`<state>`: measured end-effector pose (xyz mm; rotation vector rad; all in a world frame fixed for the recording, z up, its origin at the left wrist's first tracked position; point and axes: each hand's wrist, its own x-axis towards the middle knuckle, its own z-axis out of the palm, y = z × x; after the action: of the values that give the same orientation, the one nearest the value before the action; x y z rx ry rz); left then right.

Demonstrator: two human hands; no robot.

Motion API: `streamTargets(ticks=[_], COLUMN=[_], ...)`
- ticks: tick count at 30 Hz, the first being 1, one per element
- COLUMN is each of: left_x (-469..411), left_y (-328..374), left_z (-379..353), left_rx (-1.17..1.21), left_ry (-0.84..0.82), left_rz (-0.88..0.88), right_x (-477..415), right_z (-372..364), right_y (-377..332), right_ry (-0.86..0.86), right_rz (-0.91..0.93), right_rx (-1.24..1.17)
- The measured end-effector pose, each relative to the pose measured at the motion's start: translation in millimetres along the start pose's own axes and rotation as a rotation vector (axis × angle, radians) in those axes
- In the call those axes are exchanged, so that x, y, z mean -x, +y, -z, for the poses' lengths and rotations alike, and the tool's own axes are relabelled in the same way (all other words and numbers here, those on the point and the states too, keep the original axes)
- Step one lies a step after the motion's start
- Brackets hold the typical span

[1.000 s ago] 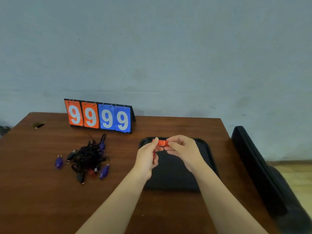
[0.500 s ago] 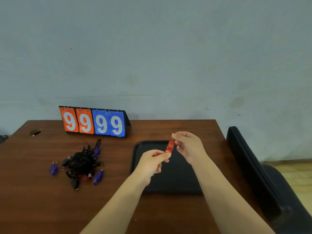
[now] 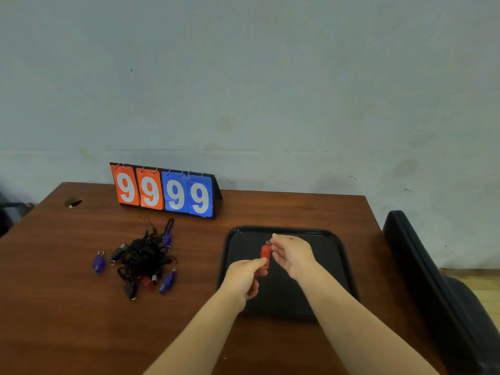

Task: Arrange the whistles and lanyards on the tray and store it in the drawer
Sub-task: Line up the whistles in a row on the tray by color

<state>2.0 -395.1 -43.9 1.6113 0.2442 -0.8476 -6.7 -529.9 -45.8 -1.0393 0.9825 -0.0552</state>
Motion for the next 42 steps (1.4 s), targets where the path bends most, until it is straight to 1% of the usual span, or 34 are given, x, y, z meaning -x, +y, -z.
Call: streamTargets(ticks=[2, 4, 6, 10, 14, 16, 19, 20, 22, 24, 26, 30, 35, 37, 38, 39, 42], left_x=[-11.2, -23.6, -36.1, -61.2, -86.9, -103.6, -130.2, -136.2, -145.1, -152.3, -158.7, -167.1, -169.2, -166.0, -165.6, -161.7, -153.2], left_y=[-7.7, -14.4, -18.8, -17.4, 4.6, 17.1, 26.3, 27.4, 26.9, 24.3, 20.6, 17.2, 17.1, 16.8, 16.4, 19.3, 31.5], left_z=[5.4, 12.6, 19.6, 30.9, 38.8, 41.2, 44.1, 44.2, 44.0, 43.8, 43.7, 43.9, 42.4, 40.4, 39.5, 37.9, 37.0], left_rx=[0.032, 0.03, -0.021, -0.097, -0.2, -0.319, -0.616, -0.677, -0.672, -0.658, -0.702, -0.761, -0.818, -0.788, -0.718, -0.597, -0.127], left_ry=[0.053, 0.088, 0.097, 0.087, 0.109, 0.115, 0.154, 0.174, 0.171, 0.15, 0.116, 0.113, 0.117, 0.124, 0.139, 0.171, 0.286], left_rz=[0.065, 0.09, 0.104, 0.061, -0.005, -0.036, -0.126, -0.161, -0.205, -0.205, -0.191, -0.193, -0.171, -0.15, -0.123, -0.063, 0.176], right_x=[-7.5, -9.5, -12.4, -27.7, -46.1, -56.7, -74.9, -80.7, -90.4, -100.0, -107.5, -112.6, -115.7, -115.0, -113.9, -112.6, -104.6], right_z=[-4.8, -9.5, -17.5, -38.4, -54.5, -62.0, -72.5, -75.4, -78.6, -77.9, -75.1, -71.4, -71.5, -70.7, -69.7, -68.2, -62.6], right_y=[15.6, 29.6, 39.6, 41.8, 30.0, 26.3, 28.6, 31.3, 37.1, 43.4, 47.6, 48.2, 49.0, 49.3, 49.4, 49.6, 47.6], right_ry=[0.0, -0.084, -0.154, -0.154, -0.199, -0.174, -0.09, -0.059, -0.003, 0.026, 0.015, -0.025, -0.02, -0.007, -0.001, 0.006, 0.046], right_rz=[-0.132, -0.25, -0.285, -0.192, -0.042, 0.008, 0.047, 0.057, 0.06, 0.077, 0.109, 0.167, 0.177, 0.166, 0.16, 0.154, 0.148], right_rx=[0.055, 0.148, 0.213, 0.25, 0.326, 0.329, 0.337, 0.347, 0.381, 0.454, 0.565, 0.717, 0.746, 0.734, 0.727, 0.717, 0.661])
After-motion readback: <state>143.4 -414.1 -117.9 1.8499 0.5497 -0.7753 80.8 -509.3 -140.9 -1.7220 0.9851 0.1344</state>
